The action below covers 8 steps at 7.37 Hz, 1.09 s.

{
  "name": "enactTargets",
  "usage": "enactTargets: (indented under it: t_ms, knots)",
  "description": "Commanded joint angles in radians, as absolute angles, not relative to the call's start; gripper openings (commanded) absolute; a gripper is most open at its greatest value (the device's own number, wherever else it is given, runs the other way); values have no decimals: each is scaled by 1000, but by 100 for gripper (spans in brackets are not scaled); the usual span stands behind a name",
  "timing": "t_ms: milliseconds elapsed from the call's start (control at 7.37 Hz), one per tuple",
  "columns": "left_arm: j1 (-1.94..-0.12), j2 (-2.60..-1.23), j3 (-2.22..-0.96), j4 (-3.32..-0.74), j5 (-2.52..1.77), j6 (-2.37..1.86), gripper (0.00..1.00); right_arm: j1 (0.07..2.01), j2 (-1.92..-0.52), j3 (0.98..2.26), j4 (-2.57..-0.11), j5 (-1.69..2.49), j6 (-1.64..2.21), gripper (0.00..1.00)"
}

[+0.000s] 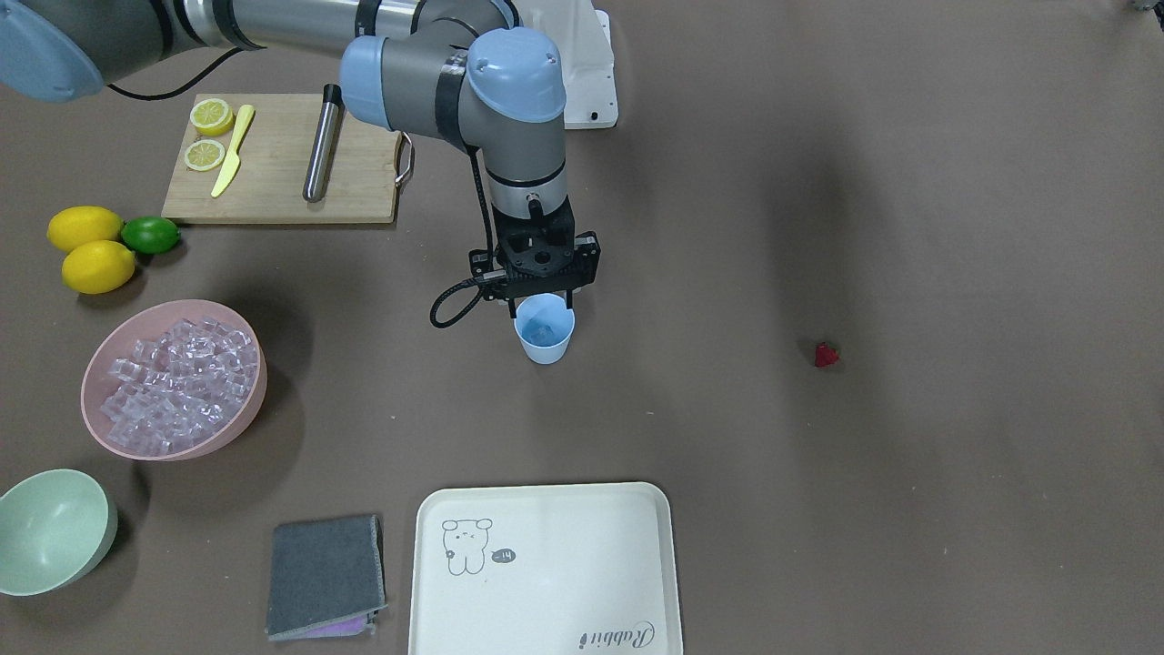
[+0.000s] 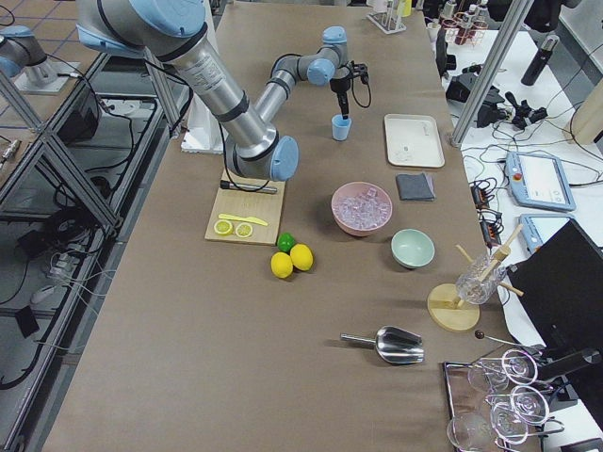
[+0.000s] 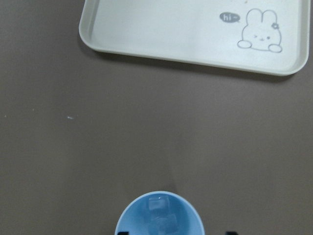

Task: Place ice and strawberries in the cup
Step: 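Move the right gripper back over the pink ice bowl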

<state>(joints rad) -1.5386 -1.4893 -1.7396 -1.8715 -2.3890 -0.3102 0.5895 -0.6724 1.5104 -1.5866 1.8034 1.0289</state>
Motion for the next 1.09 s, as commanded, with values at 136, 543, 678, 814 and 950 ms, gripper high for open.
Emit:
enactTargets:
  t_ms: [136, 543, 678, 814, 950]
  knots:
    - [-1539, -1491, -1744, -1871, -2388, -313, 98, 808, -771, 1604, -1646, 2015, 828, 72]
    - [-1537, -1494, -1743, -1871, -2388, -311, 98, 951, -1062, 1741, -1643, 2074, 534, 72]
    - [-1537, -1496, -1743, -1871, -2388, -311, 98, 959, -1119, 1750, -1638, 2075, 529, 72]
    - [-1537, -1496, -1744, -1871, -2388, -311, 98, 965, -1165, 1750, -1637, 2075, 526, 72]
    - [-1537, -1494, -1743, -1879, -2387, -311, 98, 963, -1198, 1750, -1626, 2072, 516, 73]
